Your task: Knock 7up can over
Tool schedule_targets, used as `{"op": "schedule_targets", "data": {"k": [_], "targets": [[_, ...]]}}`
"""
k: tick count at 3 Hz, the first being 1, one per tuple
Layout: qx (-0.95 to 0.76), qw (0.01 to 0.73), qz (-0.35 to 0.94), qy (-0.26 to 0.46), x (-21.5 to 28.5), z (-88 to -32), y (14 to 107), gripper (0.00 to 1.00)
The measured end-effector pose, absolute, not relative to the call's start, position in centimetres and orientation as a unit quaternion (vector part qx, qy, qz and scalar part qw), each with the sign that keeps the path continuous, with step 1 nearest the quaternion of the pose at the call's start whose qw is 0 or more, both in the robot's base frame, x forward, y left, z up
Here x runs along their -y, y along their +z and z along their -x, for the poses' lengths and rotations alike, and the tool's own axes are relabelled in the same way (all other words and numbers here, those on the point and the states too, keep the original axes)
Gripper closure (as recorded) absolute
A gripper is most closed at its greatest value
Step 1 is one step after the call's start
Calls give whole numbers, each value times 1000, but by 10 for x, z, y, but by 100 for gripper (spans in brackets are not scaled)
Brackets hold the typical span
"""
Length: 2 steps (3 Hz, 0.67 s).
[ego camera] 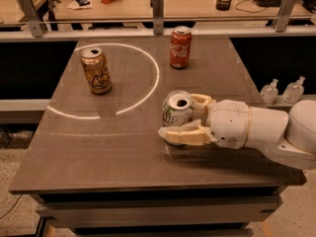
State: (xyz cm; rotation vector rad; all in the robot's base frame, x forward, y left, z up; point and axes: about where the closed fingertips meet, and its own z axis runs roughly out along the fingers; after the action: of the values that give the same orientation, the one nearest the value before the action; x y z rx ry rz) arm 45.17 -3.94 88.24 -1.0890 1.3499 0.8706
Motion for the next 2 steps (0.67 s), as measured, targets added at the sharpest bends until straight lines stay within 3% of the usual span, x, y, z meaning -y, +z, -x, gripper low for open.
{"op": "schedule_targets", "data": {"k": [2], "targets": [[-567, 558, 483, 366, 46, -456, 889, 85]]}}
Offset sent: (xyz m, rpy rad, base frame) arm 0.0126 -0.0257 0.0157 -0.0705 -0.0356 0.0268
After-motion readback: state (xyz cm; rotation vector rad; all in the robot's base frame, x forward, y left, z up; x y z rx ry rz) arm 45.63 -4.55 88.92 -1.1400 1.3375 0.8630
